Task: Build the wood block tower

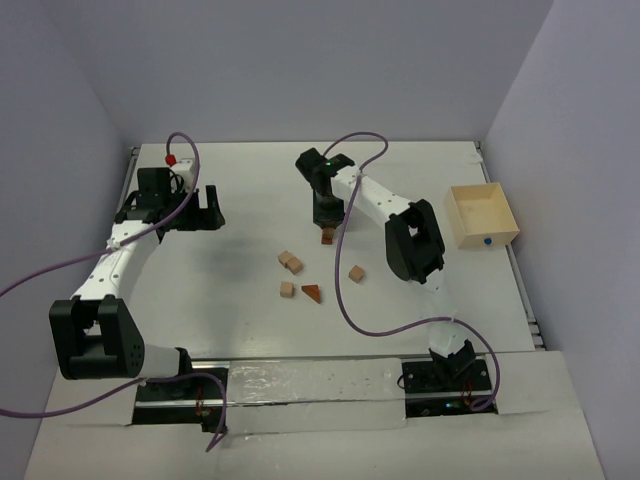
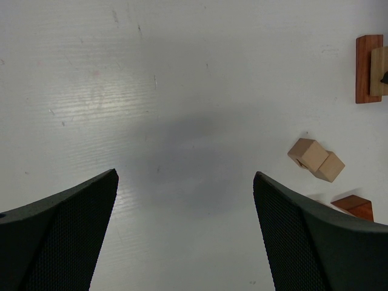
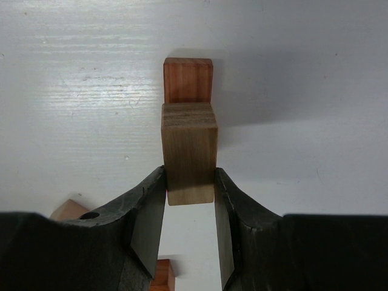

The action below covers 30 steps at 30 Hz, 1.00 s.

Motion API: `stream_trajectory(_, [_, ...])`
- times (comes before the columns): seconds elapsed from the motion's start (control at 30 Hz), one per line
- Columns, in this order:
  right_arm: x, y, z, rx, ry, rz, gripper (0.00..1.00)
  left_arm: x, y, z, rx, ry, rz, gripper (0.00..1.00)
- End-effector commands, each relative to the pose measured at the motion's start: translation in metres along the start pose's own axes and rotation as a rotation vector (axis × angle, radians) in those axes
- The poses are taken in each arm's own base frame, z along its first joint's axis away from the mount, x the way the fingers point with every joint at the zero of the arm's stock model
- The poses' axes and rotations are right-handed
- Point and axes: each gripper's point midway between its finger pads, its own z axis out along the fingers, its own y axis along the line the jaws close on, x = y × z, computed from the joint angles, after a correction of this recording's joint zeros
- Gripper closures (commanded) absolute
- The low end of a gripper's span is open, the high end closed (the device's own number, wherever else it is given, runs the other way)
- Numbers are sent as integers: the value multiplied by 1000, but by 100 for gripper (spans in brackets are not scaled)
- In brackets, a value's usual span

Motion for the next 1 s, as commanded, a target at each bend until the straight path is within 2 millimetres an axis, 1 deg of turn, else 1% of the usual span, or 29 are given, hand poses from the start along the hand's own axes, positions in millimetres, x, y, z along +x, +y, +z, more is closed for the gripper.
stream_trajectory(0.0, [-16,2,-5,-15,-41,16,81,-14,-2,-1,20,-48,5,1])
stream_trajectory(0.17, [-16,3,-4,-16,-38,15,76,-14,-1,-1,19,-48,6,1])
stream_trajectory(0.27, [-15,3,-4,-20,-36,14,70,-14,-1,-1,20,-49,5,1])
stream_trajectory(0.3, [-15,4,-4,-24,-33,13,69,-14,-1,-1,20,-49,5,1])
stream_trajectory(0.37, [-15,4,-4,-27,-33,12,61,-14,-1,0,22,-46,3,1])
stream_trajectory(0.5, [-13,5,-2,-31,-25,8,54,-16,-2,0,25,-49,5,1])
stream_trajectory(0.57, [-12,6,-2,-35,-23,8,48,-15,-1,0,22,-46,5,1])
stream_trajectory(0.67, [-12,5,-2,-35,-21,9,47,-16,-1,0,22,-47,5,1])
stream_trajectory(0.73, [-11,6,-1,-35,-20,6,44,-16,-1,0,22,-48,5,1])
stream_trajectory(0.77, [-11,6,-1,-36,-19,6,40,-16,-2,0,25,-49,6,1])
stream_trajectory(0.9, [-10,10,-5,-62,-11,6,20,-15,-2,0,24,-45,7,1])
stream_trajectory(0.97, [-9,14,-11,-84,-11,-1,15,-16,-2,0,26,-49,7,1])
